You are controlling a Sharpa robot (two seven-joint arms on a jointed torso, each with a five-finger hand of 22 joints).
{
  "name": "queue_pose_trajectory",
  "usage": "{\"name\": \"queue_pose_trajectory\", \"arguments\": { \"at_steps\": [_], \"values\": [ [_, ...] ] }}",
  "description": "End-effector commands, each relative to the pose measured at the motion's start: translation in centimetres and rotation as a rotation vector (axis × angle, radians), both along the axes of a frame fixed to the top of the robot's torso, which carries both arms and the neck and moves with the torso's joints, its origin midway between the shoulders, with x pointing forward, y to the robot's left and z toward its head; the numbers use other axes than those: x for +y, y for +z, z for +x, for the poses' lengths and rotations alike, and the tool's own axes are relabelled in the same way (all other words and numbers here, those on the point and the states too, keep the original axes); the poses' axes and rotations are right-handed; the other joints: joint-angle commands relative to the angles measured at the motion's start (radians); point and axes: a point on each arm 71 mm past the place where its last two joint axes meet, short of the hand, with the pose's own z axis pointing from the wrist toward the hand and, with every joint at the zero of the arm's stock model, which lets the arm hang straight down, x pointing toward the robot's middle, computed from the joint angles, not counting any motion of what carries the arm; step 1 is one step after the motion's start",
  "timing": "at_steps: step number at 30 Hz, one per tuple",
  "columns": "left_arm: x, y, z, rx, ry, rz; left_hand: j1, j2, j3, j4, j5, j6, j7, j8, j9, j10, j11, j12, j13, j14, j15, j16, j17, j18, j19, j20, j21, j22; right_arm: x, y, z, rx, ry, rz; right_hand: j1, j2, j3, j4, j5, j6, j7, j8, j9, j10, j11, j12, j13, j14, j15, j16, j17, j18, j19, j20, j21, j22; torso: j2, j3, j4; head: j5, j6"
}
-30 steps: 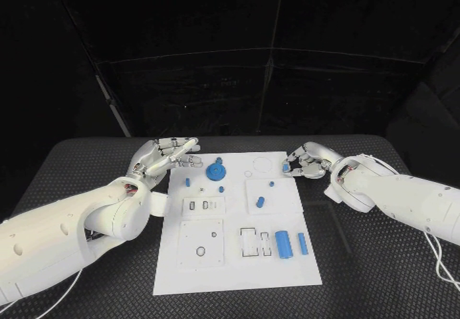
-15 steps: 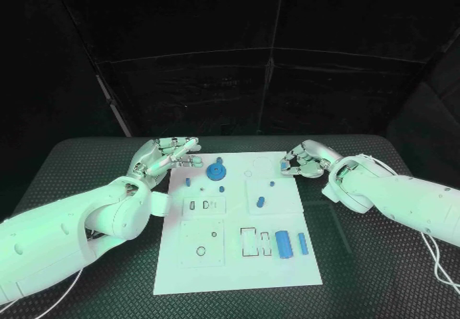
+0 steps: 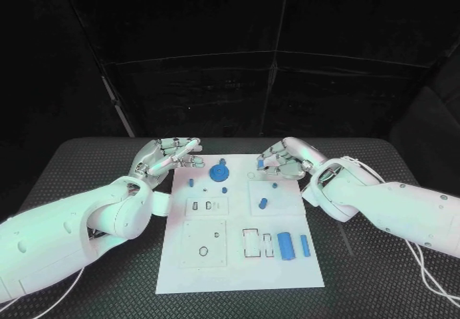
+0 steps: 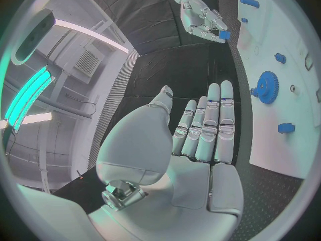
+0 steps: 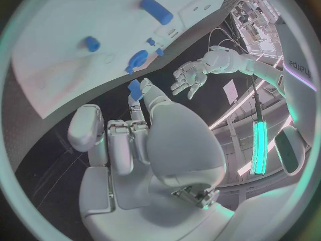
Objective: Assemble the parts on the task board
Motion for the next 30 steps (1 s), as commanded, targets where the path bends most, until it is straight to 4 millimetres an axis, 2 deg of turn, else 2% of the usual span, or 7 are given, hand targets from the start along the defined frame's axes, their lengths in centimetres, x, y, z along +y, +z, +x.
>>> {"name": "queue_pose_trajectory", "arguments": {
  "at_steps": [1,6,9,11,13,17,30],
  "values": [
    [-0.1,0.1,0.1,-0.004,-0.007,-0.006,0.0,0.008,-0.006,-0.001,0.004,0.007,0.022,-0.004,-0.002,0.007,0.001,-0.007,-0.001,0.005,0.001,-0.005,0.002,0.003,0.008,0.001,-0.005,-0.001,2.2,0.3,-0.4,-0.053,-0.009,-0.102,-0.015,0.001,0.004,0.001,0.004,0.044,-0.032,0.008,0.006,0.063,-0.01,-0.004,0.198,0.1,-0.006,0.005,0.243,-0.012,-0.001,-0.011,0.001,-0.003,-0.006,-0.0029,0.0002,0.01,-0.009],
    [-0.2,0.1,0.1,0.001,-0.007,-0.014,0.0,0.008,-0.006,-0.001,0.004,0.007,0.022,-0.005,-0.002,0.007,0.001,-0.007,-0.001,0.005,0.001,-0.006,0.002,0.003,0.008,0.001,-0.005,-0.001,6.1,0.1,-1.5,-0.066,0.057,-0.138,-0.016,0.0,0.004,0.002,0.004,0.045,-0.032,0.008,0.006,0.061,-0.01,-0.007,0.195,0.099,-0.006,0.005,0.241,-0.012,-0.002,-0.011,0.0,-0.006,-0.01,-0.0061,0.0011,0.014,-0.015],
    [-0.3,0.1,0.1,0.002,-0.007,-0.016,0.0,0.008,-0.006,-0.001,0.004,0.007,0.022,-0.005,-0.002,0.007,0.001,-0.007,-0.001,0.005,0.001,-0.006,0.002,0.003,0.008,0.001,-0.005,-0.001,7.9,-0.2,-2.2,-0.062,0.085,-0.152,-0.016,0.0,0.005,0.001,0.004,0.045,-0.032,0.007,0.005,0.061,-0.01,-0.007,0.195,0.099,-0.006,0.005,0.241,-0.012,-0.002,-0.011,0.0,-0.005,-0.012,-0.008,0.0052,0.018,-0.02],
    [-0.2,0.1,0.1,0.003,-0.007,-0.017,0.0,0.008,-0.006,-0.001,0.004,0.007,0.022,-0.005,-0.002,0.007,0.001,-0.007,-0.001,0.005,0.001,-0.006,0.002,0.003,0.008,0.001,-0.005,-0.001,8.8,-0.4,-2.5,-0.054,0.098,-0.162,-0.016,0.0,0.005,0.001,0.004,0.045,-0.032,0.007,0.005,0.061,-0.01,-0.007,0.195,0.099,-0.006,0.005,0.241,-0.012,-0.002,-0.011,0.0,-0.005,-0.012,-0.0079,0.0061,0.019,-0.021],
    [-0.2,0.0,0.2,0.003,-0.004,-0.016,0.0,0.008,-0.006,-0.001,0.004,0.007,0.022,-0.005,-0.002,0.007,0.001,-0.007,-0.001,0.005,0.001,-0.006,0.002,0.003,0.008,0.001,-0.005,-0.001,9.7,-1.1,-3.0,-0.033,0.115,-0.184,-0.018,-0.002,0.005,0.001,0.005,0.043,-0.032,0.006,0.005,0.06,-0.01,-0.007,0.194,0.099,-0.007,0.005,0.242,-0.012,-0.002,-0.012,0.0,-0.006,-0.012,-0.0072,0.003,0.027,-0.025],
    [-0.1,0.0,0.3,0.004,-0.001,-0.015,0.001,0.009,-0.007,-0.002,0.004,0.007,0.022,-0.005,-0.002,0.008,0.001,-0.008,-0.001,0.005,0.001,-0.006,0.002,0.003,0.008,0.001,-0.005,-0.002,10.8,-2.0,-3.4,-0.006,0.133,-0.221,-0.023,-0.005,0.006,0.002,0.005,0.04,-0.031,0.003,0.003,0.059,-0.01,-0.01,0.192,0.099,-0.007,0.005,0.24,-0.011,-0.003,-0.012,-0.001,-0.008,-0.011,-0.0064,0.0008,0.033,-0.028],
    [-0.1,-0.1,0.4,0.004,0.001,-0.015,0.001,0.009,-0.007,-0.002,0.004,0.007,0.022,-0.005,-0.002,0.008,0.001,-0.008,-0.001,0.005,0.001,-0.006,0.002,0.003,0.008,0.001,-0.005,-0.002,12.7,-3.7,-4.2,-0.002,0.159,-0.271,-0.027,-0.007,0.005,0.003,0.004,0.039,-0.03,0.002,0.003,0.059,-0.009,-0.01,0.193,0.099,-0.007,0.005,0.241,-0.012,-0.002,-0.013,-0.001,-0.007,-0.009,-0.0057,0.0016,0.042,-0.037]
  ]
}}
